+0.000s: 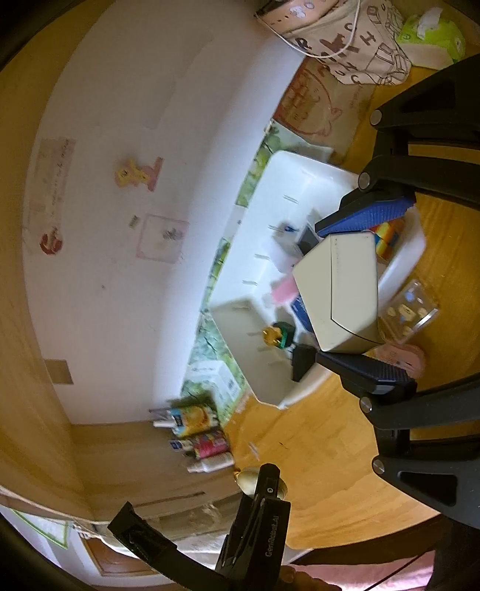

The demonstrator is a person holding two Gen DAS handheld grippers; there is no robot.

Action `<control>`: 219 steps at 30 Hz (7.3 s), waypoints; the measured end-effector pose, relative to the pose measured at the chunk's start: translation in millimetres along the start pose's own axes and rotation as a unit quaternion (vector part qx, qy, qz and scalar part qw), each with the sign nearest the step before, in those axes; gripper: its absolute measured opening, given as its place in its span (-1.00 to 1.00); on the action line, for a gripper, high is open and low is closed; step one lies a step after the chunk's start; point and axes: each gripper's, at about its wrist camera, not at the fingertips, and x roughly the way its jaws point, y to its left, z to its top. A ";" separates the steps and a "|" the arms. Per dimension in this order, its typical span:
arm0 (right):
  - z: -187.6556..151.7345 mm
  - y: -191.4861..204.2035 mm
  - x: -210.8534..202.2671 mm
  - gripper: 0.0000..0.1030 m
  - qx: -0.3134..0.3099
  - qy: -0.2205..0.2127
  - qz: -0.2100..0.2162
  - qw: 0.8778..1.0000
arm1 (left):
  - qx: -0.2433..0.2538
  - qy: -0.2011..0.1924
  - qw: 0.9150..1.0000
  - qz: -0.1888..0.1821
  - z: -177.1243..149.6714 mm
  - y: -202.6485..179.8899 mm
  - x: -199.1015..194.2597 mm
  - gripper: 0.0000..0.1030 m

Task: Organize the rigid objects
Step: 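Lift and carry the tin and wedge block with both grippers over the bin, then open both grippers to drop the tin and wedge block into the bin, then withdraw both grippers from the bin back toward the desk, then move the left gripper to the pink correction tape while the right moves to the clear sticker box, then grasp the pink correction tape with the left gripper while the right reaches around the clear box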

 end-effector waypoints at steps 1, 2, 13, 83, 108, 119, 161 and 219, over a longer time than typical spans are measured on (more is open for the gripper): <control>1.4 -1.8 1.1 0.20 0.004 -0.003 -0.004 1.000 | 0.000 -0.005 1.000 -0.002 4.5 -0.6 0.6 0.14; 3.1 -3.7 2.5 0.20 0.009 -0.006 -0.007 1.000 | 0.000 -0.012 1.000 -0.006 9.4 -1.4 1.5 0.14; 9.7 -18.4 17.1 0.20 0.032 -0.048 -0.051 0.997 | 0.018 -0.072 0.996 -0.058 38.6 -16.7 21.9 0.14; 1.5 2.7 -15.5 0.58 -0.010 -0.125 -0.091 0.988 | 0.014 -0.233 0.968 -0.091 26.4 -25.0 -41.5 0.55; -43.0 22.1 -53.5 0.59 -0.009 -0.107 -0.040 0.993 | -0.024 -0.187 0.979 -0.076 -51.4 -17.3 -52.8 0.61; -62.2 25.0 -43.8 0.59 -0.002 -0.066 -0.023 0.998 | -0.032 -0.138 0.988 -0.070 -64.9 -21.9 -28.9 0.61; -119.0 -18.9 53.2 0.59 0.139 0.121 0.020 0.983 | 0.058 0.126 0.985 -0.102 -53.2 -93.2 105.7 0.61; -107.0 6.3 101.4 0.59 0.189 0.169 -0.038 0.967 | 0.095 0.199 0.966 -0.133 -49.3 -35.6 153.8 0.05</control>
